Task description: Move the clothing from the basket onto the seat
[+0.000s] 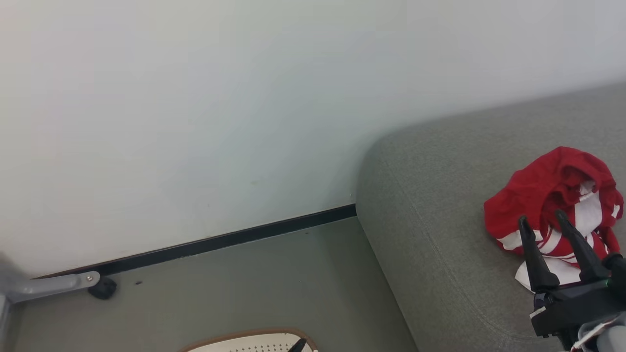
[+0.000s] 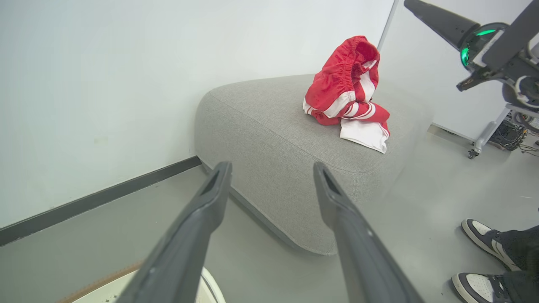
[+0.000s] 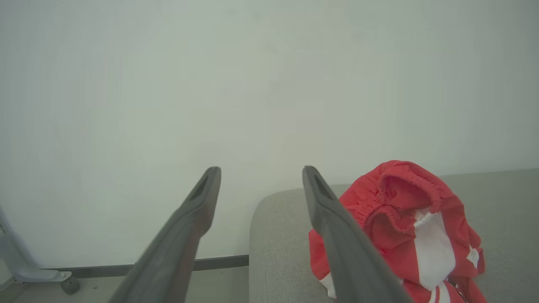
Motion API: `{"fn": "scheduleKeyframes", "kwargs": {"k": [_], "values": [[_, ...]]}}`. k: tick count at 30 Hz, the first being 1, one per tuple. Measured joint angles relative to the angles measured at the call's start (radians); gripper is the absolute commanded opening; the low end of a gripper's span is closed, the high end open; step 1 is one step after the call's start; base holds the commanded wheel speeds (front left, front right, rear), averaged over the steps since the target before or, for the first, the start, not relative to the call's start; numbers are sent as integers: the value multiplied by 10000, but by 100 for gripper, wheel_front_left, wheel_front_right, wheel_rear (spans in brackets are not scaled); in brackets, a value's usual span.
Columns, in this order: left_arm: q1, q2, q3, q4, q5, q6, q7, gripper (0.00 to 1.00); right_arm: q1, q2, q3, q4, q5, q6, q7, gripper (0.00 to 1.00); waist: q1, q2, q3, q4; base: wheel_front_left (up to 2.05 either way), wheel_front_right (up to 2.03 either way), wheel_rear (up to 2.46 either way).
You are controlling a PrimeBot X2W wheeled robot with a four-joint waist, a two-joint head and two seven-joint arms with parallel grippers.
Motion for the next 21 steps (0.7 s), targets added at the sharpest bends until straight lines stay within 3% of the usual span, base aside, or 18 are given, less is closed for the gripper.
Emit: {"fn": "scheduleKeyframes", "kwargs": {"k": [9,21], "values": [[-55,-42,487,130,0,2,0,100,1201,343,-48,-1356,629,0,0,100,1,0,-79,687,0,0,0],[-100,-109,1467,330,-242,322,0,100,1875,1076,247,-1632,541,0,-2,100,1,2,-124,1699,0,0,0]]}}
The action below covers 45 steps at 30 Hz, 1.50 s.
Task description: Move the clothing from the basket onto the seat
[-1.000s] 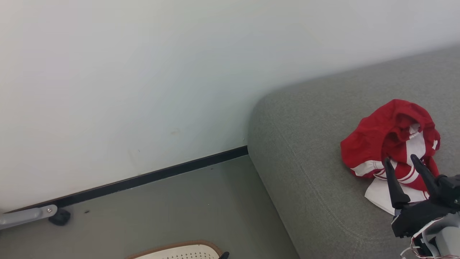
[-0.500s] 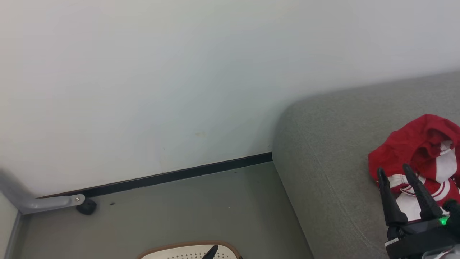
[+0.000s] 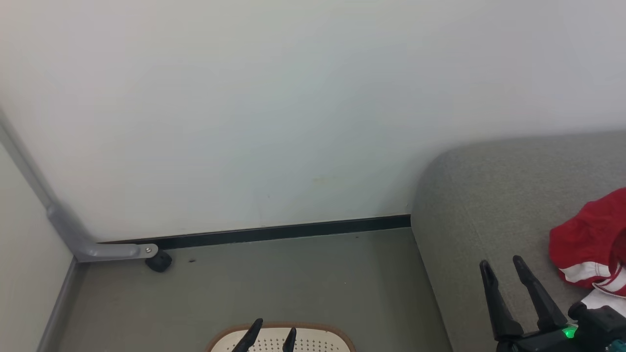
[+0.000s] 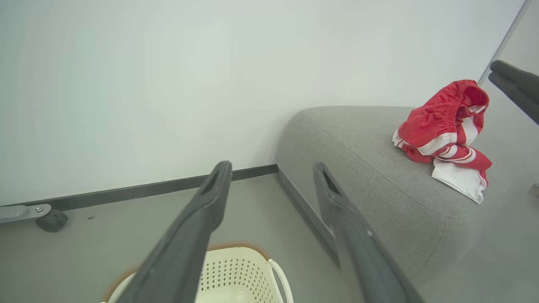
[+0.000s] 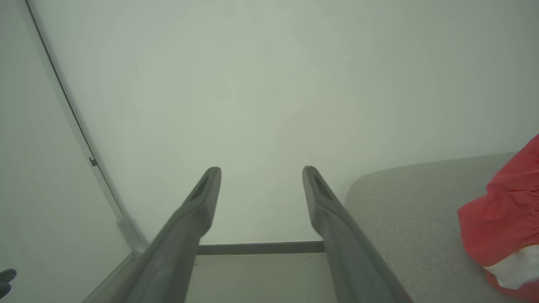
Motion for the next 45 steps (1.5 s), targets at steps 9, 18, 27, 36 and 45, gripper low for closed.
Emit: {"fn": "scheduleKeyframes", "kwargs": {"k": [9,18,27,36,45], "values": [[-42,-38,690,100,6,268,0,100,309,320,190,35,-347,-58,2,100,0,0,24,704,0,0,0],[-40,-52,1494,153,15,665,0,100,396,468,121,228,-838,-284,0,100,0,0,122,1240,0,0,0],[0,-81,1983,416,71,882,0,100,594,604,-65,514,-1030,-560,2,100,1,0,133,1438,0,0,0],[54,-104,2180,665,184,882,0,100,1214,709,-305,662,-1204,-719,2,100,0,0,92,1553,0,0,0],[153,-148,2280,897,389,857,0,100,1317,821,-336,681,-1384,-719,2,100,0,0,12,1589,0,0,0]]}}
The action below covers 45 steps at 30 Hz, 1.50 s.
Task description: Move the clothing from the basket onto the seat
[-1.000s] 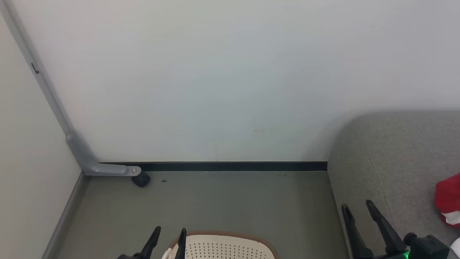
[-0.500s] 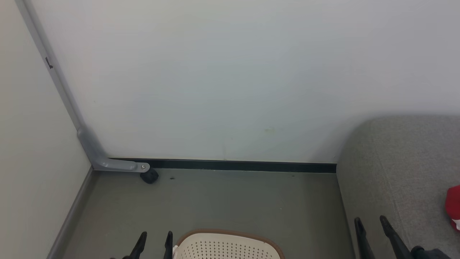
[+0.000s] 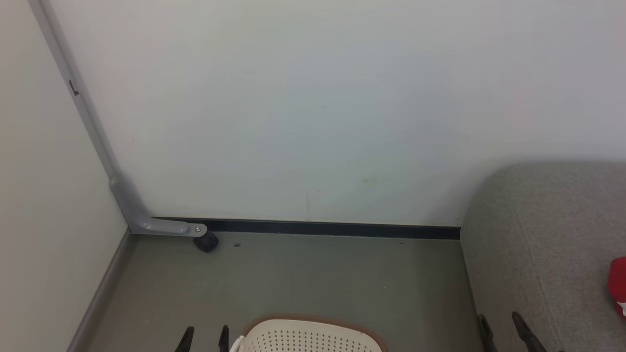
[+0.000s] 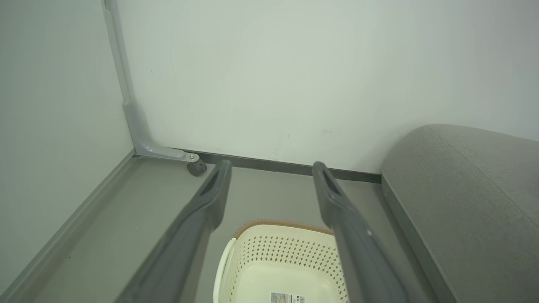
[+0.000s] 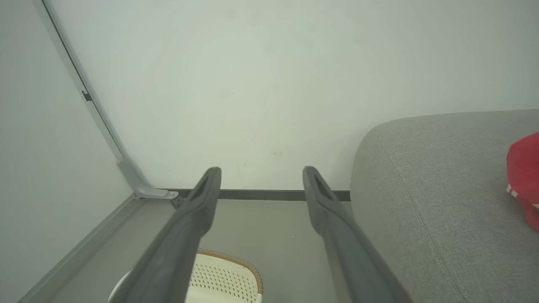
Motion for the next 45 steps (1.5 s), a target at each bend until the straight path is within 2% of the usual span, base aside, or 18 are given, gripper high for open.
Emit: {"fn": "scheduleKeyframes", "kwargs": {"k": [11,27,45], "values": [[86,-46,443,157,12,25,0,100,59,105,-67,25,-69,12,0,100,0,0,-90,-26,0,0,0],[85,-75,485,52,311,-92,0,100,64,221,-286,33,-163,31,0,100,0,0,-39,-45,0,0,0],[86,-96,761,61,-38,-617,0,100,60,334,-426,111,-314,151,0,100,0,0,11,-79,0,0,0]]}}
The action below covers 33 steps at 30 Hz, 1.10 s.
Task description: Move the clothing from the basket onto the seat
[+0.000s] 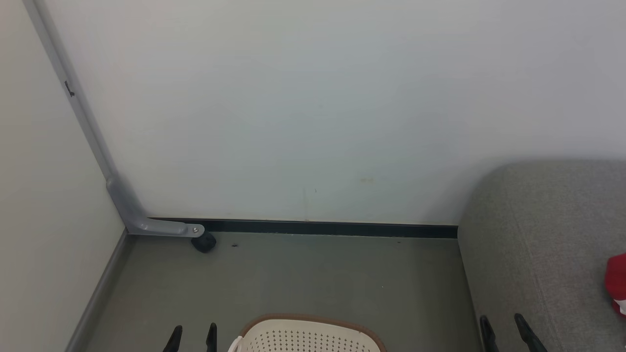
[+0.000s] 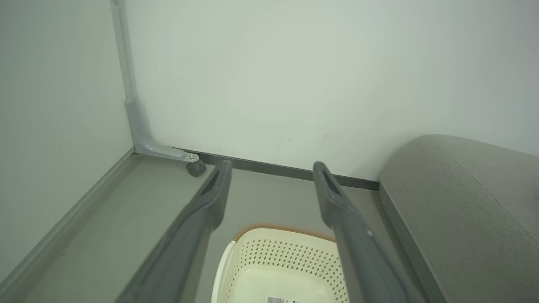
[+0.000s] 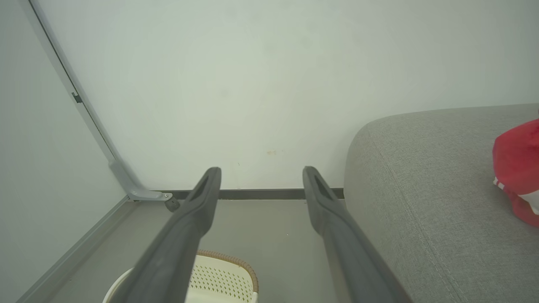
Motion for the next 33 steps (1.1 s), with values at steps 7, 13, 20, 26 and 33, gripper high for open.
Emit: {"fn": "scheduleKeyframes", "kwargs": {"k": [7,13,20,26,33], "values": [[4,-8,73,0,-102,-178,0,100,0,40,-38,31,-107,40,0,100,0,0,1,-5,0,0,0],[11,-10,61,4,-382,-259,0,100,0,94,-96,52,-111,94,0,100,0,0,3,-18,0,0,0],[15,-12,42,4,-416,-343,0,100,0,121,-146,81,-127,128,0,100,0,0,-4,-42,0,0,0],[15,-12,-13,4,-514,-345,0,100,0,138,-203,100,-205,140,0,100,0,0,-13,-58,0,0,0],[335,-12,-40,483,-550,-341,15,0,259,282,-153,660,-194,130,58,0,0,0,-19,-65,0,0,0]]}}
